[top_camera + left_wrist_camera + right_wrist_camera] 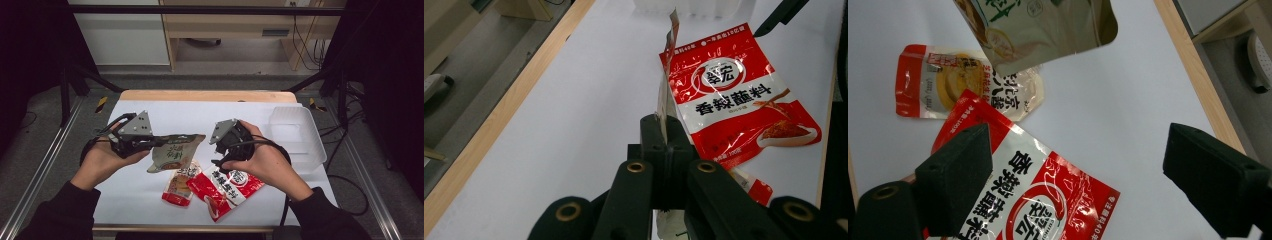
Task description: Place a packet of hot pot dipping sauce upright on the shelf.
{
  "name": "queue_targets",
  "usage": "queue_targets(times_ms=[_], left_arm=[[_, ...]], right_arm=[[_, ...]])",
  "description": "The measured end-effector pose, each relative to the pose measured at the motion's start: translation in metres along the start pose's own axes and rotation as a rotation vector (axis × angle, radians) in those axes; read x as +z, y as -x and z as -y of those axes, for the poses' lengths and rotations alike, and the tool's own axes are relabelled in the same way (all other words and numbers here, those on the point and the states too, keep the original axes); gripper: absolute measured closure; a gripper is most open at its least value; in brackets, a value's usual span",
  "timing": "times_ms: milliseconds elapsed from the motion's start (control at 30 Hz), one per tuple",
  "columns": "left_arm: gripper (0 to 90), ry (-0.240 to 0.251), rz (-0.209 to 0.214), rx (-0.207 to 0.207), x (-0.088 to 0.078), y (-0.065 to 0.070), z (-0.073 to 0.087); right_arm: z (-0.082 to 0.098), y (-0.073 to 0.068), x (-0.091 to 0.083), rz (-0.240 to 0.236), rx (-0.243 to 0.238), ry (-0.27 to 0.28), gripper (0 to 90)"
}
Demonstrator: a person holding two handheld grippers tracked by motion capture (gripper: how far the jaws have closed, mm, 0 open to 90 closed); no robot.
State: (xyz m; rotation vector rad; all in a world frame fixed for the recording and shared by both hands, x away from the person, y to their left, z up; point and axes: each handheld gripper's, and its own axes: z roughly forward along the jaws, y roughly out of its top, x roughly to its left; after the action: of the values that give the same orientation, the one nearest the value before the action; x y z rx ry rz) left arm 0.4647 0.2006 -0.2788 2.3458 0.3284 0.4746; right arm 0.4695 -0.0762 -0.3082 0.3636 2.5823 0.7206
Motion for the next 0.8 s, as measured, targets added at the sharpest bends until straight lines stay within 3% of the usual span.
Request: queue_targets(times_ms=[333,600,800], left_arm=[[90.0,-0.009,0.029,0.029,0.012,0.006,-0.009],[90.0,-0.007,0.055,0.049,0.020,0.012,-0.016],[90.0,-0.012,0.080,0.073,0.025,0.018,-0.020]], right_arm=[[-0.007,0.002,-0.003,0.005,-0.030,0.014,18.5],[-0.010,0.004,0.003,-0.037,-0.040,0.020,32.0],[-0.012,-0.001,0.009,-0.067,-0.082,0.014,45.2]])
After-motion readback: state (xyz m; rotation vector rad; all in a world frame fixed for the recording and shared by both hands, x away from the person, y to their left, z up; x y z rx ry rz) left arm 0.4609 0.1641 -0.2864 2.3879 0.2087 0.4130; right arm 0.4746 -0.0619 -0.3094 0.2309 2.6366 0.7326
